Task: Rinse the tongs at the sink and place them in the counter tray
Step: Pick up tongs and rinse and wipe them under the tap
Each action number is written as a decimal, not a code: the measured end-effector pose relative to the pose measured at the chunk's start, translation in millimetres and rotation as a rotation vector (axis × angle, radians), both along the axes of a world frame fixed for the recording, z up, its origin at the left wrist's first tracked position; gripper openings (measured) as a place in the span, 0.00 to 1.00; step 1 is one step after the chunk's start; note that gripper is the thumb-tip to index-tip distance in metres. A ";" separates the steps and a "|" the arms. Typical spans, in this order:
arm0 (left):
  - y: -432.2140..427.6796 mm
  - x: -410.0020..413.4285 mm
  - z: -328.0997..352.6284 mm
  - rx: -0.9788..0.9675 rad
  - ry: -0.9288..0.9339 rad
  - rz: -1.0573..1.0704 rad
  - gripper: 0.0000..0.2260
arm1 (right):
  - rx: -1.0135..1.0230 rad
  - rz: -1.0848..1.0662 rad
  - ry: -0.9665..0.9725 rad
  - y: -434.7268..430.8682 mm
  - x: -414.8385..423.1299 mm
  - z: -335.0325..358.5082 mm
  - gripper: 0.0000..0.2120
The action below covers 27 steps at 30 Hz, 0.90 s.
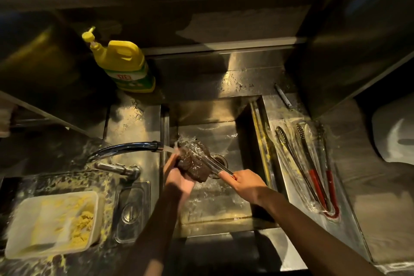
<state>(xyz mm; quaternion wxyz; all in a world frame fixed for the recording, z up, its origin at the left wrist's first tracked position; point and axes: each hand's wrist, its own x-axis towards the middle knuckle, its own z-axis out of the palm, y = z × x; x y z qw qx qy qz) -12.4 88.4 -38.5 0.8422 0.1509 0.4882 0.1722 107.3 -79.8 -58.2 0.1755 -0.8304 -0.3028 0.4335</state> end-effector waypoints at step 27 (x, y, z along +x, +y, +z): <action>4.1 -1.3 -7.9 0.481 0.394 -0.234 0.15 | -0.113 0.490 -0.270 -5.5 50.3 36.4 0.40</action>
